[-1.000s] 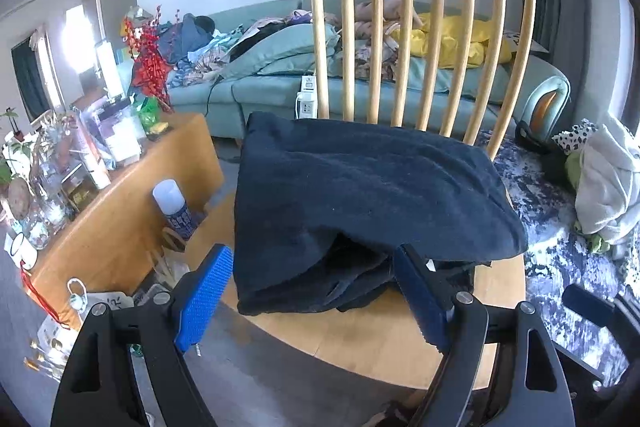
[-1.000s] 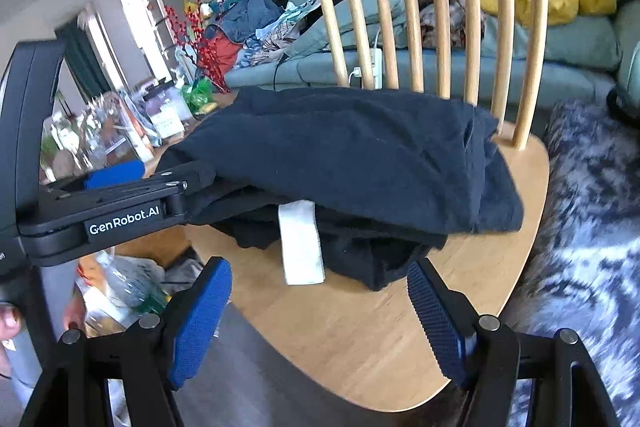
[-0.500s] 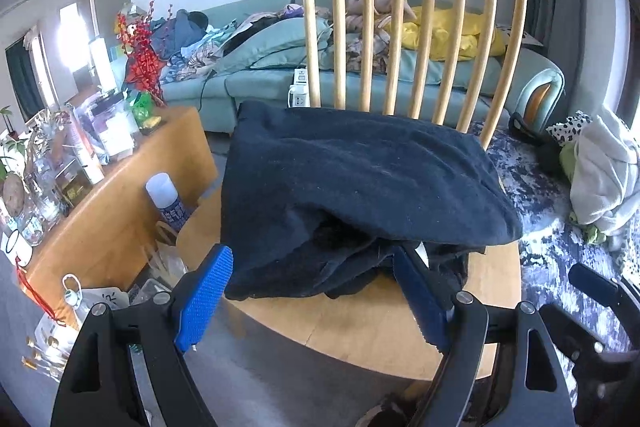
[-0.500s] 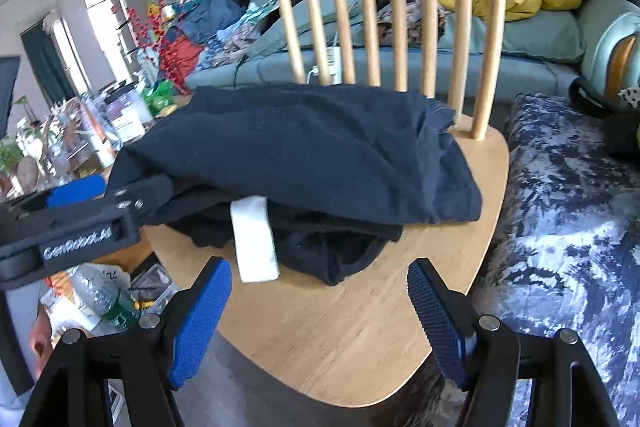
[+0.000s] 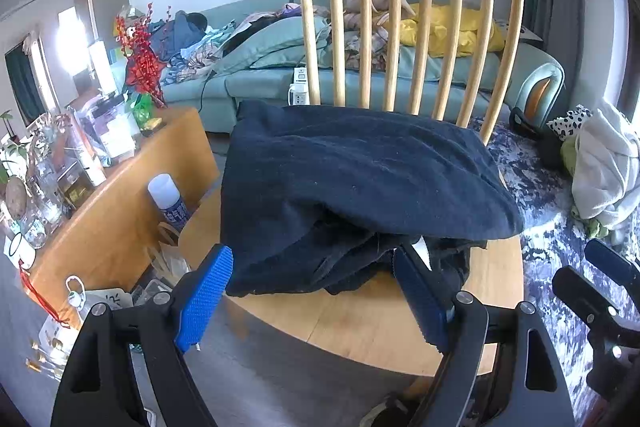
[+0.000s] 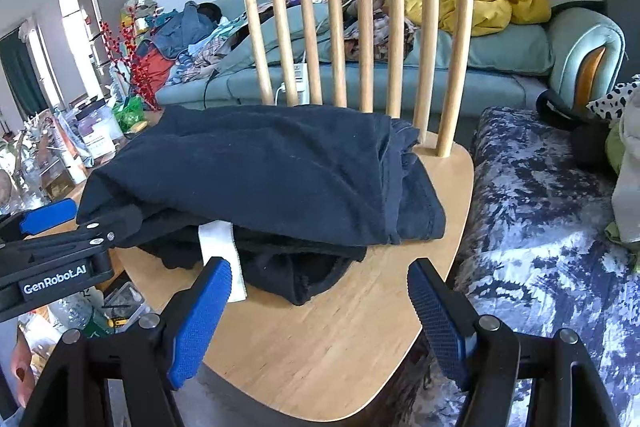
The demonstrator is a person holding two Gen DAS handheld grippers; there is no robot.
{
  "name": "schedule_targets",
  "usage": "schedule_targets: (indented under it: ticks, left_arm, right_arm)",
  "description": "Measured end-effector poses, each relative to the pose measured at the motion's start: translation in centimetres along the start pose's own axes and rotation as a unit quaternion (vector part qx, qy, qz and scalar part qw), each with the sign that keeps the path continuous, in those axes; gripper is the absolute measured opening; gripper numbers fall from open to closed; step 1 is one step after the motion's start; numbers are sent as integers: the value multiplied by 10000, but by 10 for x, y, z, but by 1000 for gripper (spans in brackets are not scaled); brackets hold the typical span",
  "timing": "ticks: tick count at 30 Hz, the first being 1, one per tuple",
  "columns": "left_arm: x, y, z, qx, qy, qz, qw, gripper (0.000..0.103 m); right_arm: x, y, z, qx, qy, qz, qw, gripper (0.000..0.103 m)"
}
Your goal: Fold clothes
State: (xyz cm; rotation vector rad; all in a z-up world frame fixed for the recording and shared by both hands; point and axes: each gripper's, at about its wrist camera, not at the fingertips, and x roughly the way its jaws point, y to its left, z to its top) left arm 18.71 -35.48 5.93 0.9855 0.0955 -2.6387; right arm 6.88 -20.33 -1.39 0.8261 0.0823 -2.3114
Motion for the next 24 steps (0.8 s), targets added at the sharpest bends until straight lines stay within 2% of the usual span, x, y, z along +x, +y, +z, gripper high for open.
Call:
schedule_targets:
  ticks: [7, 24]
  left_arm:
    - [0, 2, -2, -19, 13, 38, 10000, 85]
    - [-1, 5, -1, -58, -23, 38, 10000, 85]
  right_arm:
    - [-4, 4, 5, -145, -196, -153, 9996, 75]
    - [-4, 4, 8, -115, -173, -109, 9997, 75]
